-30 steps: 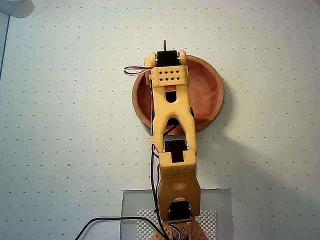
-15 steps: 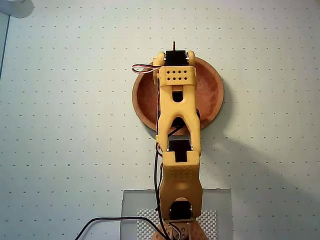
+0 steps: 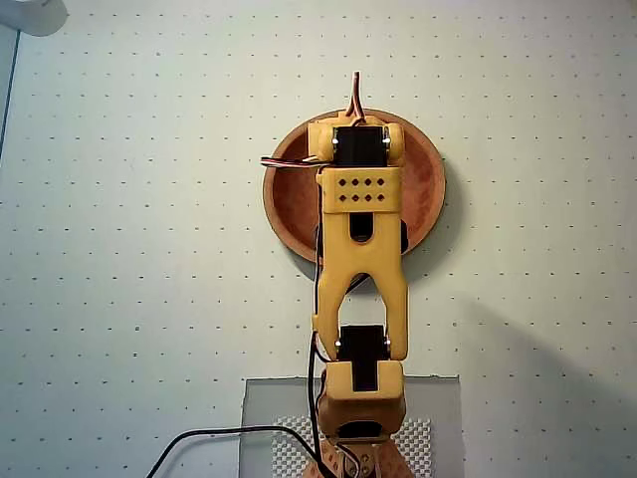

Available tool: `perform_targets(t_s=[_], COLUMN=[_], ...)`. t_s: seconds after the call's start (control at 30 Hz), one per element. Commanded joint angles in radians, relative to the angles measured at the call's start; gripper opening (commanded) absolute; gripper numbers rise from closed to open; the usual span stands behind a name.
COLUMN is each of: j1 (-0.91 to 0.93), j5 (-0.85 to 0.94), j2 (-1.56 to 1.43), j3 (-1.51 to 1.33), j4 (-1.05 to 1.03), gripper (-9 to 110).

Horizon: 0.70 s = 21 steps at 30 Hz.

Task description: Grasp a clothespin and put it in the bowl.

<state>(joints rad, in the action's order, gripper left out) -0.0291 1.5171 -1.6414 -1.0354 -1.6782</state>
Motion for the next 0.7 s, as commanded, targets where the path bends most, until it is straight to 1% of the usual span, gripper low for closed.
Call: perform_targets(t_s=[0.0,0.27,0.33,0.4,0.5,0.6,0.67], j1=[-0.008,-0.009,0.002,0.005,0.005,0.005,0.006], j5=[-0.094,-0.563,-0.792,-1.005,-1.203,-1.364,-1.417], j2=[-0.175,-0.419,-0.508,-0.597,-0.703,-0.838,-0.925], j3=[0.048,0.046,0.029,-0.04,-0.167,-0.35,-0.477], j4=[0.012,0.034,0.121,0.219,0.324,0.416,0.466], gripper=[-3,-3,-3,-3,-3,-3,-3])
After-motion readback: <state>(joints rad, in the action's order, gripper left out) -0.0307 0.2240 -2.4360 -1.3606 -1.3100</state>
